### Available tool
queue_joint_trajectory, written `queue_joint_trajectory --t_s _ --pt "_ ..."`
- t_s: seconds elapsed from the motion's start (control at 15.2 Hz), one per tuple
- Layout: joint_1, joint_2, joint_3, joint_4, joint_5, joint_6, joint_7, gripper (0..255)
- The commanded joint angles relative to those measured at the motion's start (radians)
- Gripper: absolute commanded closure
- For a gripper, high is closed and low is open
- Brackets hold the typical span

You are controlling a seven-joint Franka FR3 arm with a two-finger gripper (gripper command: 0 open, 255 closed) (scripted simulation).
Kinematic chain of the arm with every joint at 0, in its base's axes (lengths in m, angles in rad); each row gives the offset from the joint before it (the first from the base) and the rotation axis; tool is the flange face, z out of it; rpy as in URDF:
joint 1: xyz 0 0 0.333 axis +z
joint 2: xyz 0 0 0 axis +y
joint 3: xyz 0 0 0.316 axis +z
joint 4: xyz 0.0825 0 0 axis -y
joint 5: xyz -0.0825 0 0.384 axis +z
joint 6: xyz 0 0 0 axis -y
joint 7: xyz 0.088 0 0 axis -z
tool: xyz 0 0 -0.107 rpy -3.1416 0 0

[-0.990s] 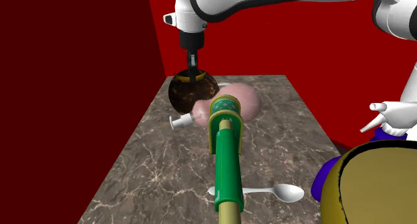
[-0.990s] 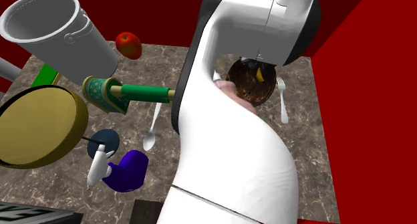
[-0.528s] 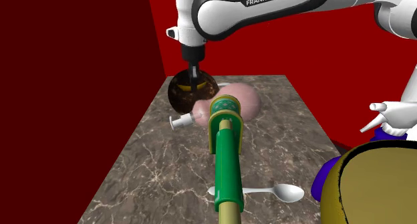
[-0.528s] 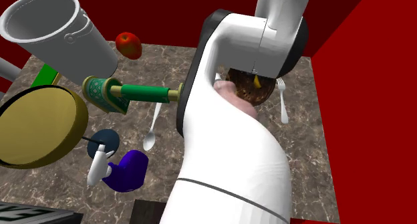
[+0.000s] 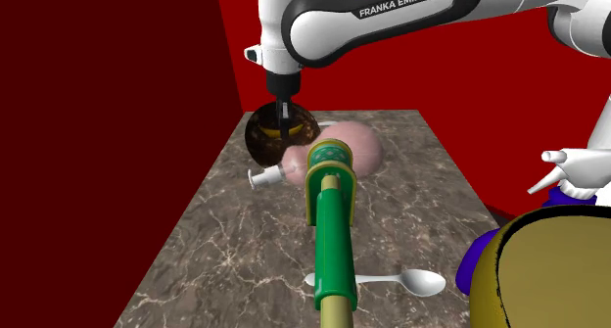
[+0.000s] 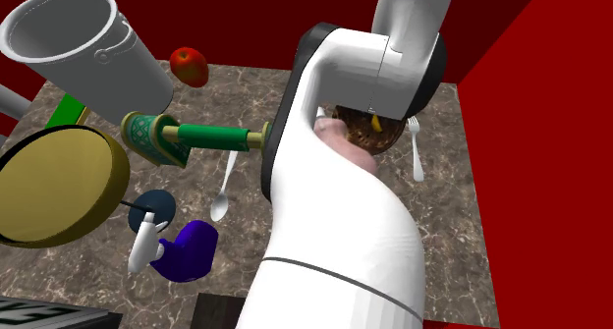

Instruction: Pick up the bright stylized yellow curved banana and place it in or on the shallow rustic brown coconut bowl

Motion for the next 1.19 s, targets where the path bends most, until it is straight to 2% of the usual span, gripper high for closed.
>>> queue_joint_trajectory --t_s 0.0,0.07,0.4,0.66,1.12 --pt "0.000 0.000 0.000 0.000 0.000 0.000 0.000 255" --pt "0.000 0.000 0.000 0.000 0.000 0.000 0.000 0" --pt "0.000 0.000 0.000 0.000 0.000 0.000 0.000 0" --pt "0.005 -0.015 0.004 0.107 0.007 -0.121 -0.006 0" --pt "0.005 -0.015 0.004 0.107 0.007 -0.121 -0.006 0"
